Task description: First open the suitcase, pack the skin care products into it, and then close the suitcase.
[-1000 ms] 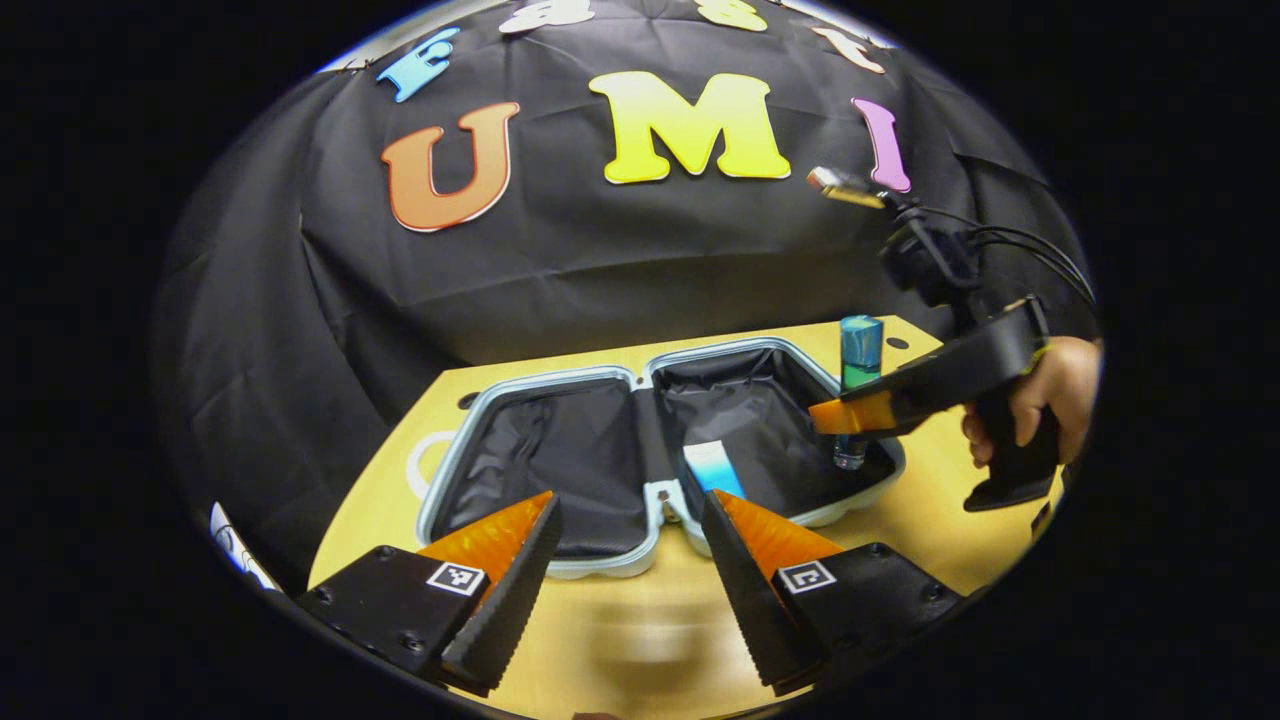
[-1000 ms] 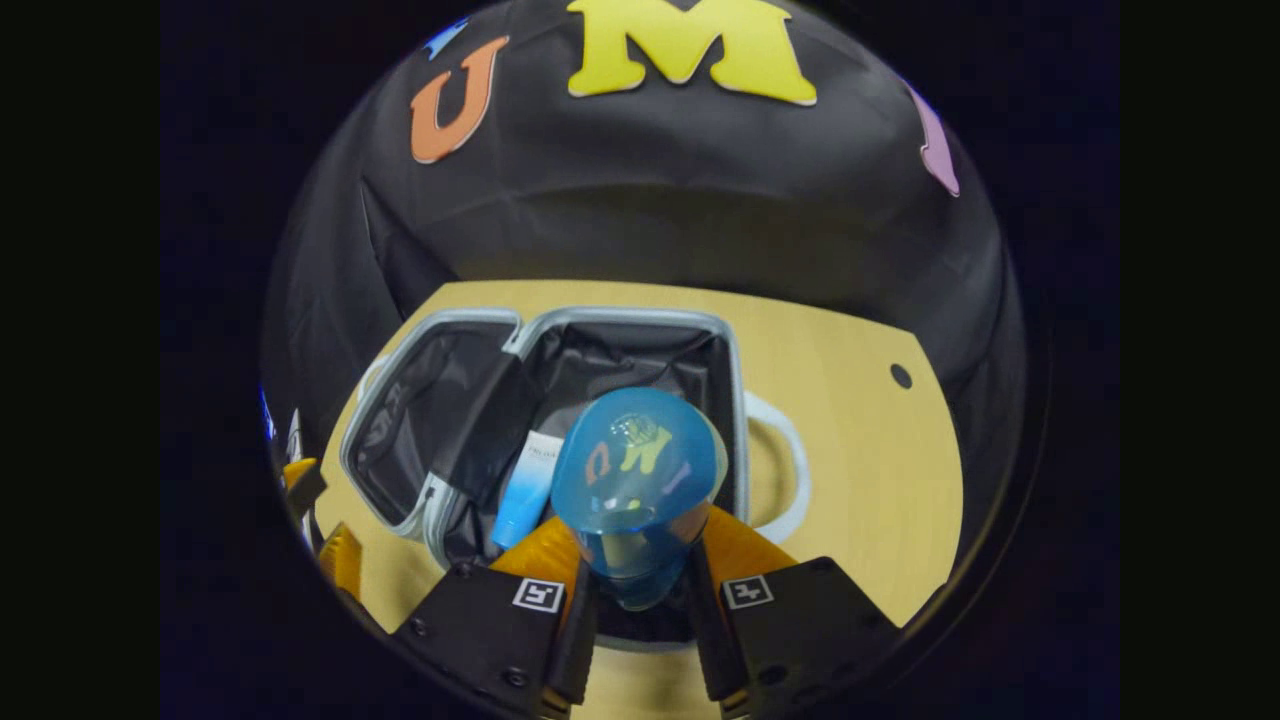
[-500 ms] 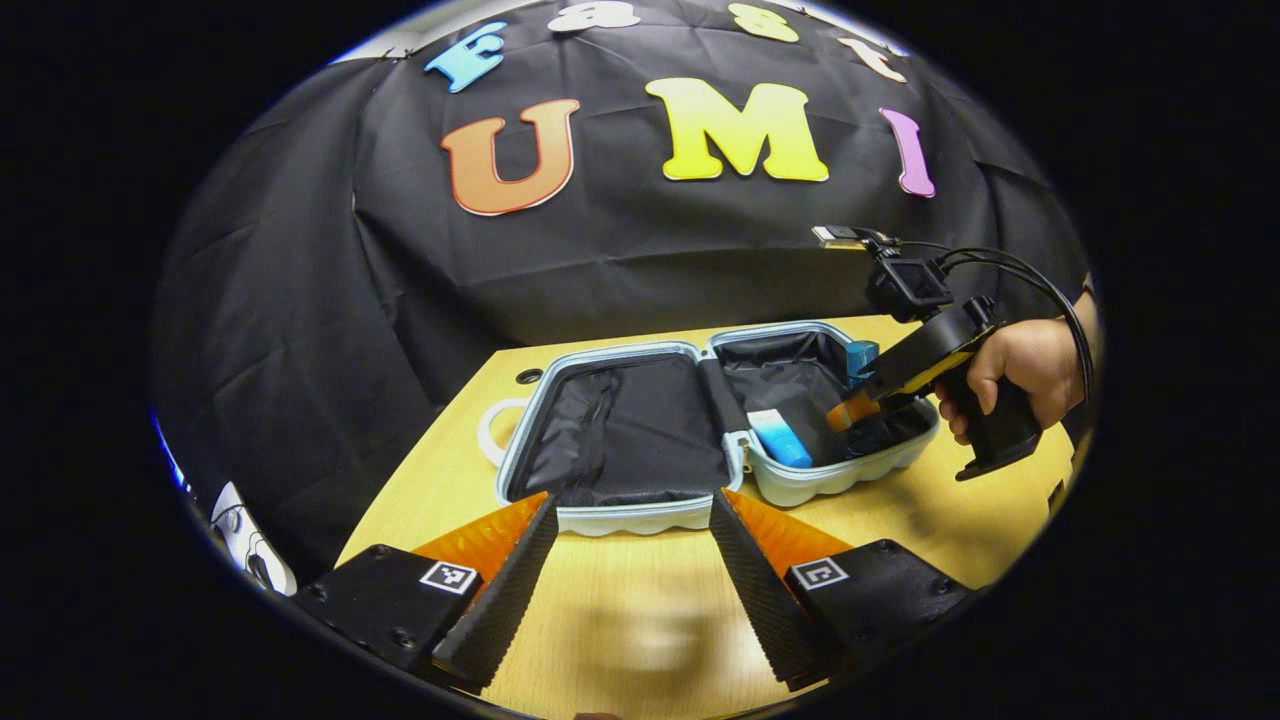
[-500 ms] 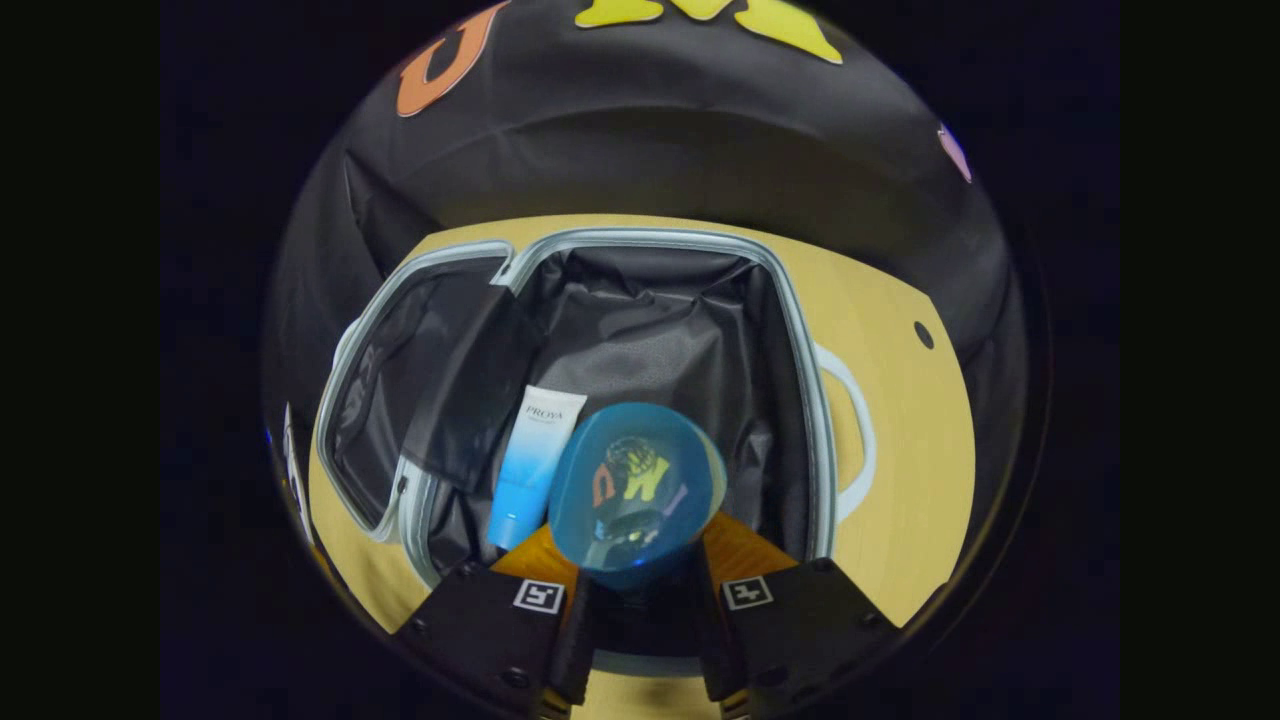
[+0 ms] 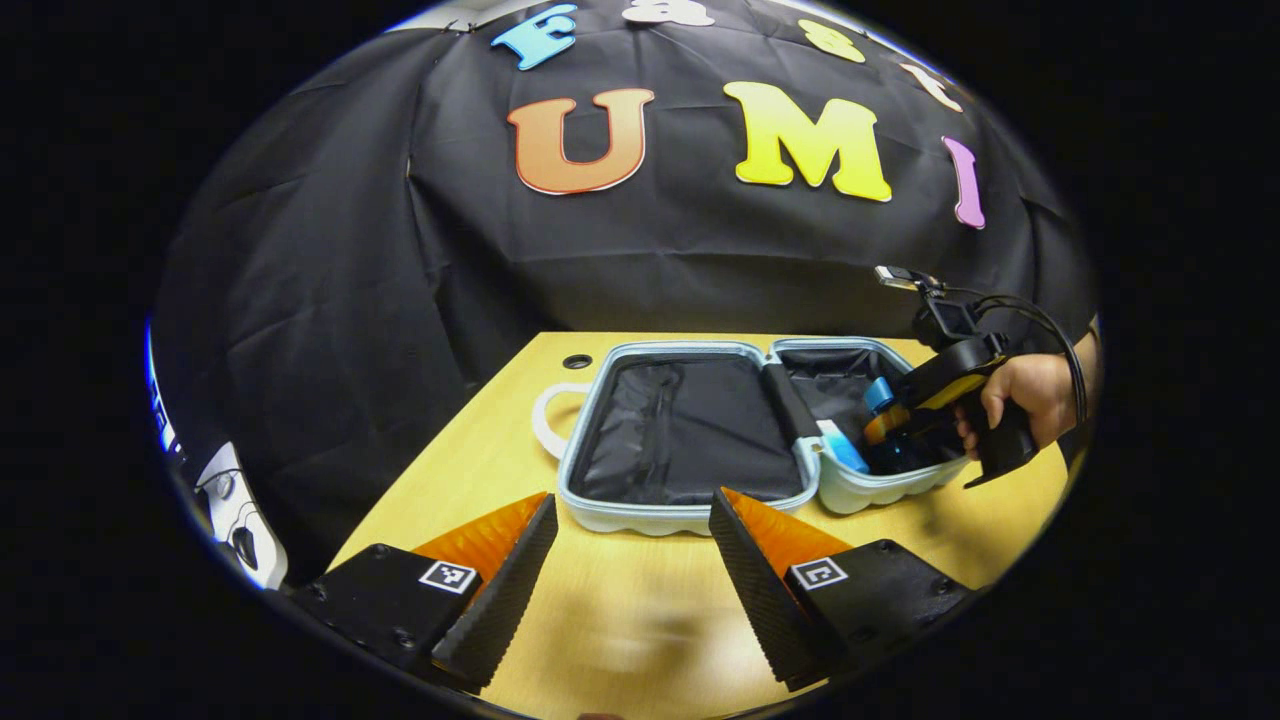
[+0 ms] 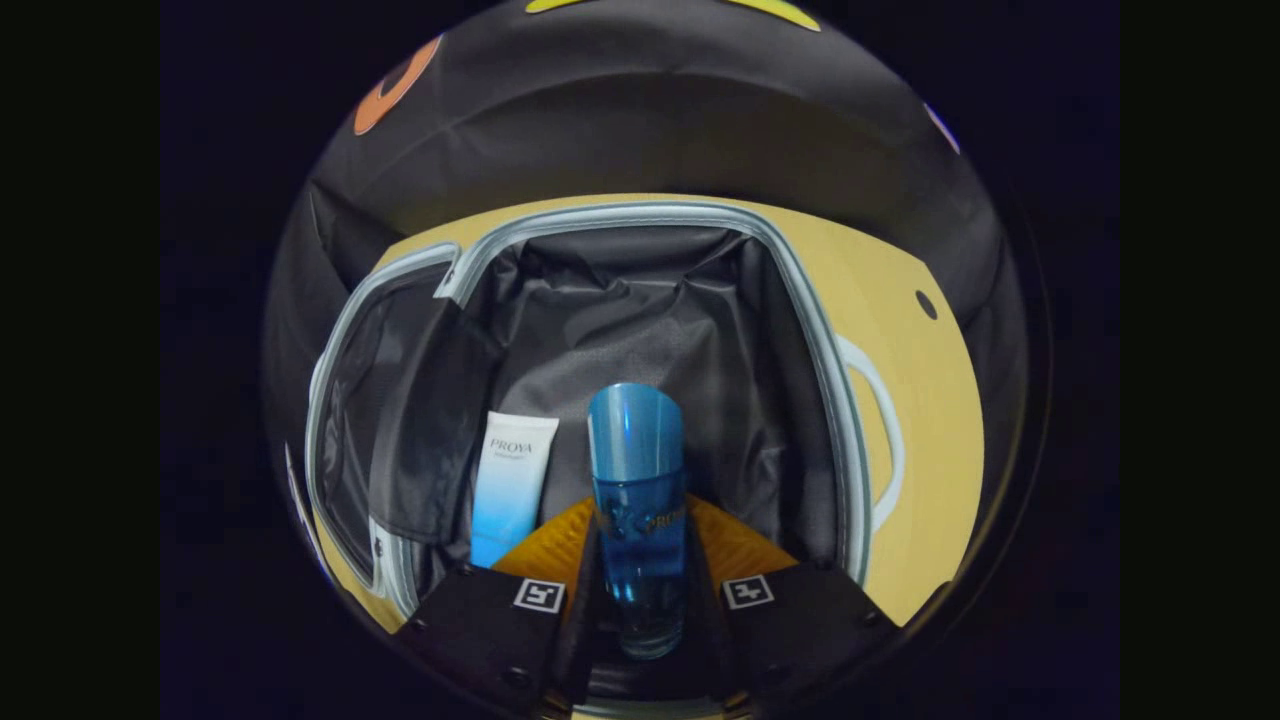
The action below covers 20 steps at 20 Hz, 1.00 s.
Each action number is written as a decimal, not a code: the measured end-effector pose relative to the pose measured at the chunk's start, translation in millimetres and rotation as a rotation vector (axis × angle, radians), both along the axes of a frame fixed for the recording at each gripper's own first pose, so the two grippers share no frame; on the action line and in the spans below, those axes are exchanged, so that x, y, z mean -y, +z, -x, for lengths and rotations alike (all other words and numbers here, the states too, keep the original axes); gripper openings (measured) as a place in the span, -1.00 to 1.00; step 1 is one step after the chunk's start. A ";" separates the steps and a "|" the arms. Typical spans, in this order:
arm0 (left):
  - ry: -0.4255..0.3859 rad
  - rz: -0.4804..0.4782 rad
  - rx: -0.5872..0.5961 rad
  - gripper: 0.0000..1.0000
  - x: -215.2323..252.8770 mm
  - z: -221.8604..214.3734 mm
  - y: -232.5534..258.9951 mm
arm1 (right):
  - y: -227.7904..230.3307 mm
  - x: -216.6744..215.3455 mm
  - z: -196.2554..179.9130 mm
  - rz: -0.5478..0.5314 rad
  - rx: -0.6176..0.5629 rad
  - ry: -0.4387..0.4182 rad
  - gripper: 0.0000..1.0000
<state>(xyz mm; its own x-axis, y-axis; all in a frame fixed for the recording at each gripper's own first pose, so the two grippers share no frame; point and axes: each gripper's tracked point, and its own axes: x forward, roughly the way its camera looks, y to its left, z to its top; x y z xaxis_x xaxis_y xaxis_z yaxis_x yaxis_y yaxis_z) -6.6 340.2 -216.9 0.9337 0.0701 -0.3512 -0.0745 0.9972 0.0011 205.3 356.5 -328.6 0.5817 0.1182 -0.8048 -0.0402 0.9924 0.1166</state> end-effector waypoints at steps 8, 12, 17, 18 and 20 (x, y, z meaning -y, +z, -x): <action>0.131 0.203 -0.001 0.96 -67.7 -23.4 -5.6 | 0.8 -3.6 1.2 -0.024 -0.007 -0.023 -0.10; 0.166 0.261 -0.004 0.94 -96.1 -51.7 -14.0 | 13.1 -4.1 5.7 -0.006 0.001 0.022 0.42; 0.227 0.456 -0.014 0.97 -116.7 -93.6 -30.1 | 62.0 5.0 33.9 -0.092 0.045 0.048 0.63; 0.236 0.508 -0.008 0.96 -119.6 -102.4 -33.0 | 77.1 9.5 43.6 -0.119 0.066 0.054 0.63; 0.244 0.638 -0.001 0.96 -120.4 -119.7 -42.9 | 108.7 23.1 68.0 -0.170 0.108 0.062 0.60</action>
